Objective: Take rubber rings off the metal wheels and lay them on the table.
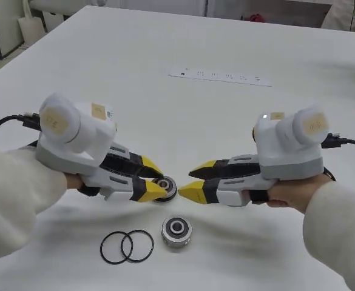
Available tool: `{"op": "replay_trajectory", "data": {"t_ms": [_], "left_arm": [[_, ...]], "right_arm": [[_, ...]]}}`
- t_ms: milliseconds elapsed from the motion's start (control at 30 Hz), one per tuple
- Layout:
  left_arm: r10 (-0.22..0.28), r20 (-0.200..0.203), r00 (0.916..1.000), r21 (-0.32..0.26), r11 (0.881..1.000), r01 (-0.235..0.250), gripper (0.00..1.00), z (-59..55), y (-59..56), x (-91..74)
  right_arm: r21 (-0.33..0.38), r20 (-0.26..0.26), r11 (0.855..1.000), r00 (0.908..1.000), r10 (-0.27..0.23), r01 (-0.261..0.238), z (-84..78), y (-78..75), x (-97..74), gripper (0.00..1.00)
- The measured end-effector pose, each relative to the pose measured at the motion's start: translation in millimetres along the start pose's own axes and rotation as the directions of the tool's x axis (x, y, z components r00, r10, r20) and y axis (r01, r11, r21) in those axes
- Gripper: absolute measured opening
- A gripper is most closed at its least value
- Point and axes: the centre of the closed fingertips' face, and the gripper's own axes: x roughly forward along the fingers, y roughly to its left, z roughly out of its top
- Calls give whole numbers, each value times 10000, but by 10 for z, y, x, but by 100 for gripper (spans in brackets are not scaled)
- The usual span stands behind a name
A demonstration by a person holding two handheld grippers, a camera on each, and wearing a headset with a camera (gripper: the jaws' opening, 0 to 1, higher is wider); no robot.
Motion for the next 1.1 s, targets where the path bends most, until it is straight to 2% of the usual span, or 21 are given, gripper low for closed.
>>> {"op": "replay_trajectory", "data": {"t_ms": [67,300,433,667,767,1100], "left_arm": [[59,-69,10000,-38,10000,-59,18,-17,12,-4],[78,-15,10000,-218,9997,-78,15,-17,10,1],[173,-38,9998,-34,9998,-173,14,-17,10,18],[201,-49,9998,64,9998,-201,14,6,-9,47],[161,-40,9999,151,9998,-160,14,30,-46,87],[144,-9,9999,271,9995,-143,14,50,-58,151]], "right_arm": [[228,64,9997,10000,13,-15,-11,-2,1,25],[57,-202,9998,9996,182,-181,-63,65,61,25],[-36,-288,10000,9996,61,-62,-80,47,84,25],[-342,-464,9994,9989,-91,75,-110,36,117,25],[-748,-528,9970,9984,-219,180,-105,32,134,27],[-1112,-885,9937,9959,-194,94,-179,31,137,23]]}}
